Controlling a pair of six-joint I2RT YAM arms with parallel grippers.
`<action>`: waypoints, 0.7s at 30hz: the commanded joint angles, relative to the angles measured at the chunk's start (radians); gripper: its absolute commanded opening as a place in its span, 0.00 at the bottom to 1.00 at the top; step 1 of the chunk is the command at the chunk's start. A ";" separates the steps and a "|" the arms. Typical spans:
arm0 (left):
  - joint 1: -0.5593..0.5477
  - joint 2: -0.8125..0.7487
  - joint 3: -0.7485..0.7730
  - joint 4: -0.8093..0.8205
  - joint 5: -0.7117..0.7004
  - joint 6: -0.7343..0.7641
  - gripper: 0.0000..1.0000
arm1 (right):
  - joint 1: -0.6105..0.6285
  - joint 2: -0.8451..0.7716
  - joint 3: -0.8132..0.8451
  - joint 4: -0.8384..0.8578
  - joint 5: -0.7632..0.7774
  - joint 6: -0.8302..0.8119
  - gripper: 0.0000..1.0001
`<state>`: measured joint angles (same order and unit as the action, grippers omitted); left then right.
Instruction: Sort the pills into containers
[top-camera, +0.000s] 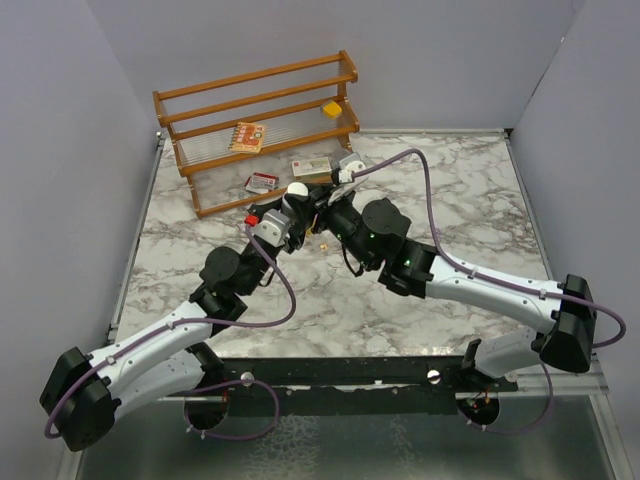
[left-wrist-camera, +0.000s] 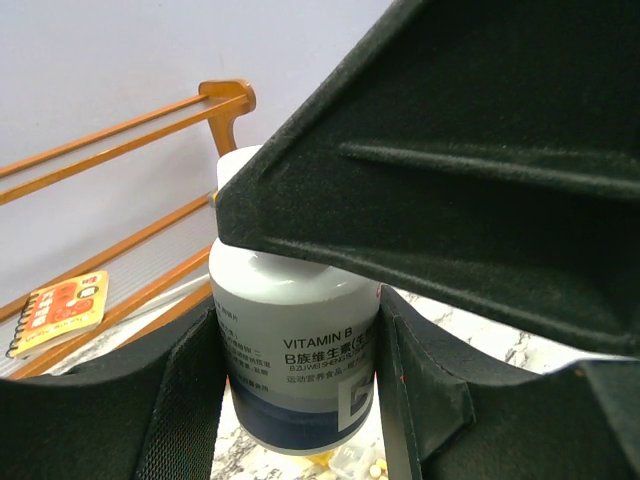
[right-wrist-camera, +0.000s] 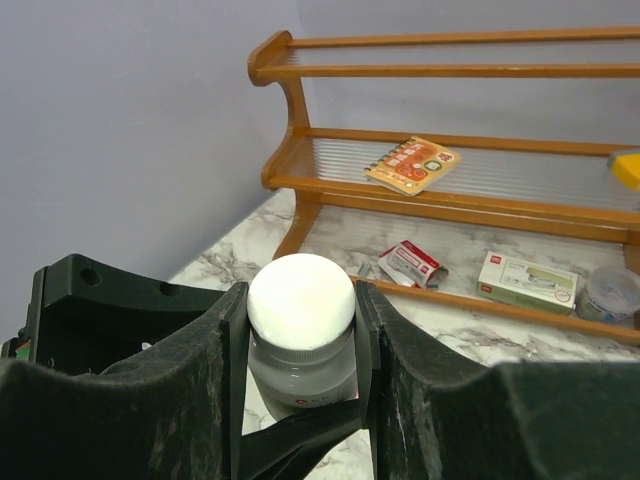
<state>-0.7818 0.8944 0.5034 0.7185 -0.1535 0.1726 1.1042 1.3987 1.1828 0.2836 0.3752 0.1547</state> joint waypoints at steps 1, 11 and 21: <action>-0.062 0.006 0.076 0.162 0.058 0.039 0.00 | 0.068 0.066 -0.009 -0.127 0.012 0.020 0.01; -0.113 0.055 0.090 0.191 -0.006 0.079 0.00 | 0.125 0.137 0.037 -0.134 0.172 0.005 0.01; -0.117 0.032 0.069 0.192 -0.021 0.083 0.00 | 0.140 0.114 0.040 -0.144 0.153 -0.018 0.12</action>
<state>-0.8536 0.9405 0.5125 0.7990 -0.2813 0.2379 1.1812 1.4464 1.2430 0.2840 0.6418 0.1478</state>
